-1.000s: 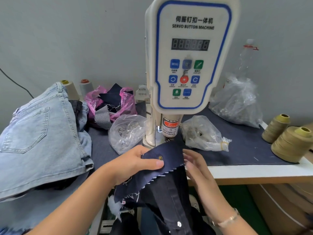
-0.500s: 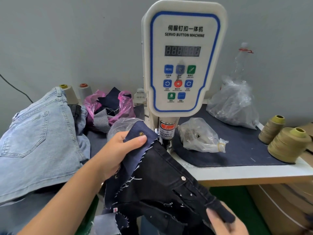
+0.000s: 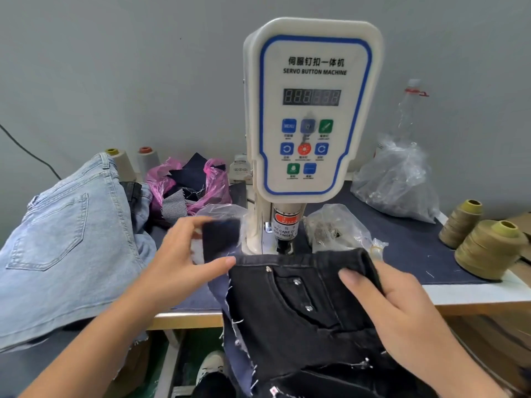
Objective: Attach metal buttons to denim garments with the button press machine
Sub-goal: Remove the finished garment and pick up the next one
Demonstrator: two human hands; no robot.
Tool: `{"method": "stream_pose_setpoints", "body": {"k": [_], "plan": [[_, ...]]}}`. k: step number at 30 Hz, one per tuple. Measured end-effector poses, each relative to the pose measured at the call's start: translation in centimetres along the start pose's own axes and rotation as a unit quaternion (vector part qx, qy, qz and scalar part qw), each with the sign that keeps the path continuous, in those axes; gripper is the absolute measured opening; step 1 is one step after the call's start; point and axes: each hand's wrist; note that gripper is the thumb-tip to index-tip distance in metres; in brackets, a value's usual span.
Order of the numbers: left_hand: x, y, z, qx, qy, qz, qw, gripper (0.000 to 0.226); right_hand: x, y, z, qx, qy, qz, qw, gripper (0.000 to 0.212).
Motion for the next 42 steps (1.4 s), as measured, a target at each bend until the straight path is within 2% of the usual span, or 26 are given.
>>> {"method": "stream_pose_setpoints", "body": {"k": [3, 5, 6, 8, 9, 11, 14, 18, 19, 21, 23, 24, 26, 28, 29, 31, 33, 35, 37, 38, 39, 40, 42], "plan": [[-0.4, 4.0, 0.8, 0.160, -0.012, -0.095, 0.982, 0.062, 0.7, -1.1, -1.6, -0.020, -0.054, 0.035, 0.998, 0.036], [-0.2, 6.5, 0.9, 0.224, -0.067, -0.123, 0.964, 0.051, 1.3, -1.6, -2.4, -0.027, -0.105, 0.040, 0.993, 0.036], [-0.1, 7.5, 0.8, 0.227, -0.113, -0.096, 0.962, 0.043, 1.5, -1.7, -2.8, -0.025, -0.116, 0.031, 0.992, 0.033], [-0.5, 8.9, 0.4, 0.204, -0.178, -0.006, 0.963, 0.033, 1.4, -2.0, -3.3, -0.016, -0.113, -0.015, 0.993, 0.023], [-0.9, 9.3, 0.1, 0.202, -0.170, 0.017, 0.964, 0.028, 0.9, -1.9, -3.5, 0.000, -0.120, -0.039, 0.992, 0.022], [-1.9, 9.5, -0.5, 0.218, -0.133, 0.039, 0.966, 0.019, -0.7, -0.9, -3.3, 0.044, -0.163, -0.040, 0.985, 0.034], [-3.8, 9.2, -1.3, 0.206, -0.085, 0.073, 0.972, 0.028, -3.2, 2.0, -1.6, 0.105, -0.206, 0.058, 0.971, 0.049], [-5.5, 9.2, -2.3, 0.174, -0.044, 0.094, 0.979, 0.032, -3.7, 5.4, 1.2, 0.145, -0.237, 0.084, 0.957, 0.068], [-5.8, 9.3, -2.5, 0.165, -0.038, 0.088, 0.982, 0.032, -3.6, 5.9, 1.5, 0.144, -0.238, 0.093, 0.956, 0.068], [-6.2, 9.4, -2.7, 0.139, -0.021, 0.072, 0.988, 0.031, -3.9, 5.9, 1.6, 0.166, -0.224, 0.084, 0.957, 0.054], [-6.6, 9.4, -2.8, 0.112, 0.001, 0.061, 0.992, 0.034, -4.4, 4.5, 1.3, 0.208, -0.206, 0.023, 0.956, 0.038], [-6.8, 9.2, -2.6, 0.100, 0.006, 0.052, 0.994, 0.034, -4.8, 3.8, 1.2, 0.241, -0.195, -0.033, 0.950, 0.038], [-7.3, 8.7, -2.2, 0.085, 0.025, 0.010, 0.996, 0.029, -5.5, 2.5, 1.1, 0.326, -0.172, -0.156, 0.916, 0.057], [-7.5, 8.1, -1.2, 0.076, 0.053, -0.030, 0.995, 0.025, -5.5, 1.4, 1.2, 0.361, -0.140, -0.231, 0.893, 0.069], [-7.4, 8.0, -0.5, 0.070, 0.057, -0.042, 0.995, 0.030, -5.2, 0.8, 1.3, 0.369, -0.120, -0.263, 0.883, 0.075], [-6.9, 8.3, 1.3, 0.081, 0.047, -0.053, 0.994, 0.042, -4.1, -0.5, 1.7, 0.372, -0.080, -0.339, 0.860, 0.084], [-5.6, 9.2, 3.3, 0.125, -0.012, -0.051, 0.991, 0.043, -1.9, -1.7, 2.0, 0.362, -0.084, -0.409, 0.834, 0.078], [-4.6, 10.3, 4.7, 0.155, -0.139, -0.038, 0.977, 0.048, 0.7, -3.1, 1.8, 0.316, -0.115, -0.448, 0.828, 0.067], [-4.5, 10.7, 5.1, 0.145, -0.274, 0.045, 0.950, 0.053, 3.1, -4.0, 1.3, 0.278, -0.084, -0.508, 0.811, 0.048], [-4.8, 10.5, 5.1, 0.137, -0.292, 0.093, 0.942, 0.057, 3.8, -4.4, 1.2, 0.260, -0.065, -0.515, 0.814, 0.039], [-5.1, 10.2, 5.0, 0.142, -0.282, 0.113, 0.942, 0.061, 4.3, -4.5, 0.8, 0.239, -0.069, -0.511, 0.823, 0.035], [-5.2, 9.8, 5.0, 0.157, -0.247, 0.094, 0.951, 0.061, 4.6, -4.5, 0.6, 0.213, -0.096, -0.499, 0.835, 0.041], [-5.4, 8.8, 4.7, 0.152, -0.164, 0.067, 0.972, 0.047, 4.7, -4.6, 0.1, 0.172, -0.171, -0.452, 0.858, 0.066]]}}
Point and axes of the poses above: each hand's wrist, its own z-axis away from the middle knuckle, its own x-axis out of the palm, y = z × x, and after that the axes turned 10 degrees about -z, right-handed
